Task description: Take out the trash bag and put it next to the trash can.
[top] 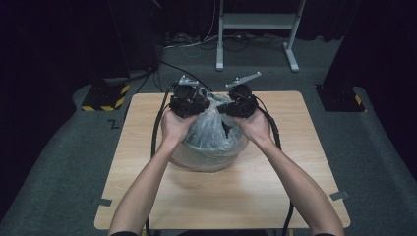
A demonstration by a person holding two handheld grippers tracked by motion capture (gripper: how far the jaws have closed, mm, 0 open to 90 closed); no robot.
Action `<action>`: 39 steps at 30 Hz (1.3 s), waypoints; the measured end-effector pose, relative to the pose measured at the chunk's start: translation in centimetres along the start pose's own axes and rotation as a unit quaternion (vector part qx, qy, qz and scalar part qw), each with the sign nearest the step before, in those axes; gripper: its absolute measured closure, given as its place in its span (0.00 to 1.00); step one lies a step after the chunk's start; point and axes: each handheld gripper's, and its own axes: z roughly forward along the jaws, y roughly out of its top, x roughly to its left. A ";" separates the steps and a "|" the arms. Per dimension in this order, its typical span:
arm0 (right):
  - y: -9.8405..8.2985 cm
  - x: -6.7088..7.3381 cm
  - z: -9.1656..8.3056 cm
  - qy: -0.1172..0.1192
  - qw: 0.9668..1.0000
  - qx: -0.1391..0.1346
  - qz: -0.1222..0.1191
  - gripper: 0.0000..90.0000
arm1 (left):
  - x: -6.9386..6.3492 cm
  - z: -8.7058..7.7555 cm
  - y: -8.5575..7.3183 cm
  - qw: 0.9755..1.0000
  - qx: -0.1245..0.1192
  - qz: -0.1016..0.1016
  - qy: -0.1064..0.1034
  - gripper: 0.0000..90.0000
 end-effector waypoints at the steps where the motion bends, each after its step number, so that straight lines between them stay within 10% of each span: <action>1: 0.0 0.0 -0.1 0.000 1.000 -0.002 0.001 1.00 | 0.1 -0.1 -0.1 1.000 -0.003 0.002 0.004 0.66; 10: 0.2 0.1 -0.7 -0.007 1.000 -0.010 -0.006 1.00 | 1.2 -1.6 -1.4 0.999 -0.023 -0.010 0.034 0.49; 39: 2.2 0.8 -3.1 -0.018 0.999 -0.043 -0.021 1.00 | 6.0 -5.7 -6.4 0.994 -0.054 -0.059 0.076 0.40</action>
